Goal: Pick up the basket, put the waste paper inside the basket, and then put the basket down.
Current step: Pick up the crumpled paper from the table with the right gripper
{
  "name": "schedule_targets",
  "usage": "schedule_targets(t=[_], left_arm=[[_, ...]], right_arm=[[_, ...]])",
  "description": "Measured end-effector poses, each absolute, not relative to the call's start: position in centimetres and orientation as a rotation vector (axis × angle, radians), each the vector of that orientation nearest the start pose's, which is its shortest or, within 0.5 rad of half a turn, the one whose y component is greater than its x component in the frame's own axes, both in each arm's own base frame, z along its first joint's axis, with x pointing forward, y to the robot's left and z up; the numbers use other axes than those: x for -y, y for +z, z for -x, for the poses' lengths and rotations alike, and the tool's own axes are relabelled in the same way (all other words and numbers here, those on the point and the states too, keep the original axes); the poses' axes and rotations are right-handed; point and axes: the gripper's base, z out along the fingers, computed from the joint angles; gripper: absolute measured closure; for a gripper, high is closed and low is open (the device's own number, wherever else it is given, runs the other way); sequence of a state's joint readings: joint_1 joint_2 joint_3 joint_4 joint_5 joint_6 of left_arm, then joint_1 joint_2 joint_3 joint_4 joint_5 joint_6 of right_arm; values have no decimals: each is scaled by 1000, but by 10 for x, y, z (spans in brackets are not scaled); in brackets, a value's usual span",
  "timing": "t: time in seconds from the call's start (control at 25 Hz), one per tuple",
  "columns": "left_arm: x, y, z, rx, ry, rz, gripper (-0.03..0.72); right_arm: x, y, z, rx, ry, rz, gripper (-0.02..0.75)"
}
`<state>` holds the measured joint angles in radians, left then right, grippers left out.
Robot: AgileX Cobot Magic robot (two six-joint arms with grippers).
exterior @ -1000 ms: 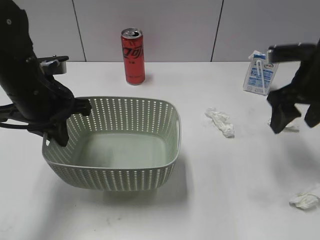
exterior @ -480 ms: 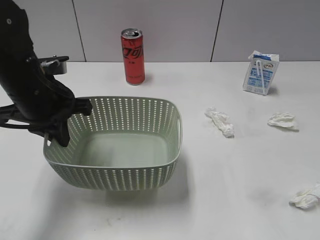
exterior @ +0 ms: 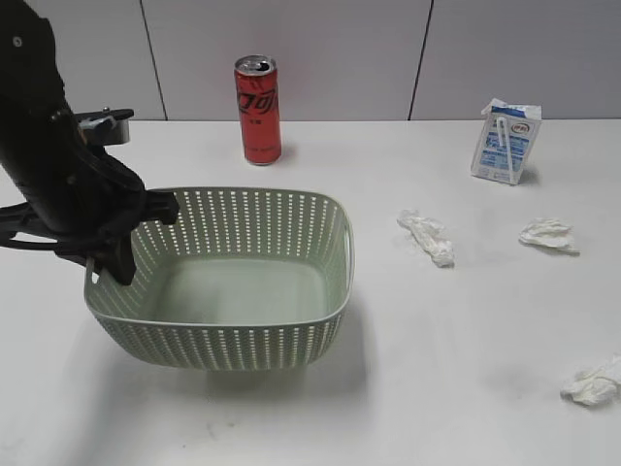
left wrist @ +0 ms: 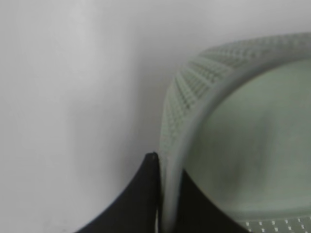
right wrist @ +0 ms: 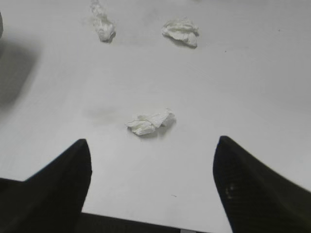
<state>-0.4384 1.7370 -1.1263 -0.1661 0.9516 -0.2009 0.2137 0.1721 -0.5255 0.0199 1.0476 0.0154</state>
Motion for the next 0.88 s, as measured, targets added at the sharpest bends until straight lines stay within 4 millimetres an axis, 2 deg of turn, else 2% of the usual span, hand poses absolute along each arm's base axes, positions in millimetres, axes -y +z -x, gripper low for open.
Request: schedule_targets(t=[0.16, 0.56, 0.68, 0.88], left_arm=[[148, 199, -287, -3076, -251, -226, 688], [150, 200, -286, -3081, -291, -200, 688], [150, 200, -286, -3078, -295, -198, 688], [150, 200, -287, -3072, -297, -197, 688]], right_arm=[[0, 278, 3, -2034, 159, 200, 150], [2, 279, 2, -2039, 133, 172, 150], [1, 280, -11, -2109, 105, 170, 150], [-9, 269, -60, -2435, 104, 82, 150]])
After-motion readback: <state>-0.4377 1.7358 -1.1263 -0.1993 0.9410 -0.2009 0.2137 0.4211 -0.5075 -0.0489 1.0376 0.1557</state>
